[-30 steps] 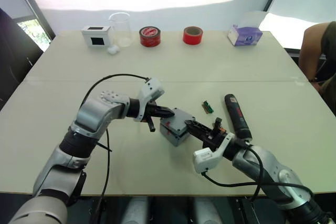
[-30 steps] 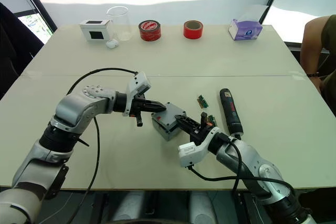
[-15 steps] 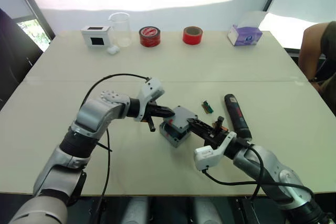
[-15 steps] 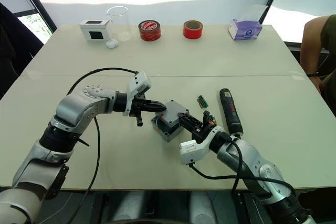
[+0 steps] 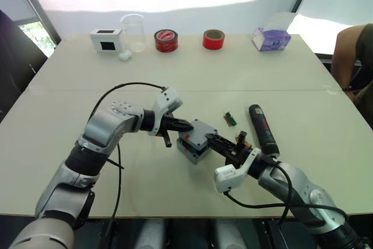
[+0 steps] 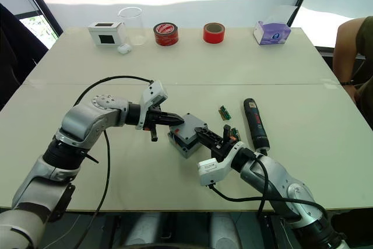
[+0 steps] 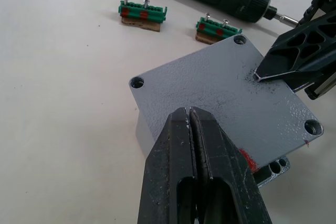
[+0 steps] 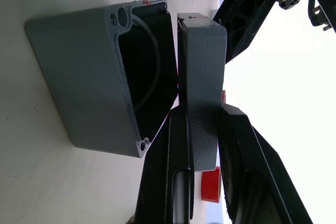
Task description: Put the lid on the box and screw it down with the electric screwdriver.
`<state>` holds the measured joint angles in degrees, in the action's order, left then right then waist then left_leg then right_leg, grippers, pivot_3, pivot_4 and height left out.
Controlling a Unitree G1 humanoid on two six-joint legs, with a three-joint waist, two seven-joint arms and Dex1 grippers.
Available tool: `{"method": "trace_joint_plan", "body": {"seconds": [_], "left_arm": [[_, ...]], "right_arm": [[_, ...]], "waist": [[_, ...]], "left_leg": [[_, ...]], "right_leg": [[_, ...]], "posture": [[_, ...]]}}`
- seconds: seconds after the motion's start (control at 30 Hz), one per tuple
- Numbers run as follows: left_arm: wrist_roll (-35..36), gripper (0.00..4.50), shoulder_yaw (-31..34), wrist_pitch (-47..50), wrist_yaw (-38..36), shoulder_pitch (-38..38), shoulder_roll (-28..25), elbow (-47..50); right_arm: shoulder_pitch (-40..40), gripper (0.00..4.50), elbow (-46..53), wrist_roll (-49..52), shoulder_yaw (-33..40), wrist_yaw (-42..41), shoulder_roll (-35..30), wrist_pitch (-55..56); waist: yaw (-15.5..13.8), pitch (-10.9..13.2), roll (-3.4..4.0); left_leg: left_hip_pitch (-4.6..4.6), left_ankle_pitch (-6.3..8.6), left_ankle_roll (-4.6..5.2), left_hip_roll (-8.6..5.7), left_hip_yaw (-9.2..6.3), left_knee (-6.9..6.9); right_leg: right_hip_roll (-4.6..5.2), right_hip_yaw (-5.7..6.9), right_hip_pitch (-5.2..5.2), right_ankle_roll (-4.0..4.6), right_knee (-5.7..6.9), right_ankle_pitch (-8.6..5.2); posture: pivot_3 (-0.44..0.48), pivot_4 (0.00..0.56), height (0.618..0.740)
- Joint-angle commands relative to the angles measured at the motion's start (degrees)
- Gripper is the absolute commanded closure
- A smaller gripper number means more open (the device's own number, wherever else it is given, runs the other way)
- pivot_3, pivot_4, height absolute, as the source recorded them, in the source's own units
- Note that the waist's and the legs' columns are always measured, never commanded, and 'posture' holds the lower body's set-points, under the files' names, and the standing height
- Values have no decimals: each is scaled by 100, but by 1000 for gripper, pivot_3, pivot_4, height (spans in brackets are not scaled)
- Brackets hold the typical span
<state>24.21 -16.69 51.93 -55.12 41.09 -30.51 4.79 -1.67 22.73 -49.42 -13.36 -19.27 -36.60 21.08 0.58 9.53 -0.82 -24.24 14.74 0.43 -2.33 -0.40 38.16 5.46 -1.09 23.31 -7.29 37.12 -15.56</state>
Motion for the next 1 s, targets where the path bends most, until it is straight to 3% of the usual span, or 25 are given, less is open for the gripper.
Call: {"method": "trace_joint_plan", "body": {"seconds": [0.03,0.6,0.87,1.0], "left_arm": [[-35,4454,-84,-56,-59,-50,-20,186],[-104,4454,-189,-188,-88,-33,-34,159],[-467,4454,-718,-496,-227,-260,-118,364],[-776,4454,-972,-704,-210,-373,-136,297]], "right_arm": [[-14,4386,147,49,-121,-88,18,120],[22,4386,257,93,-45,-116,63,115],[47,4386,217,171,-55,-185,61,108],[58,4386,211,192,-59,-217,74,88]], "waist": [[0,0,0],[-3,-1,0],[-11,-3,0],[-21,-9,-2]], "left_leg": [[2,0,0,0,0,0],[16,2,4,0,0,0],[30,4,7,0,0,-1],[92,17,27,0,0,-8]], "right_leg": [[0,0,-1,0,0,0],[0,0,-16,0,-1,0],[0,0,-32,2,-3,-1],[1,2,-100,13,-16,-10]], "posture": [[0,150,740],[0,150,740],[0,150,740],[0,150,740]]}}
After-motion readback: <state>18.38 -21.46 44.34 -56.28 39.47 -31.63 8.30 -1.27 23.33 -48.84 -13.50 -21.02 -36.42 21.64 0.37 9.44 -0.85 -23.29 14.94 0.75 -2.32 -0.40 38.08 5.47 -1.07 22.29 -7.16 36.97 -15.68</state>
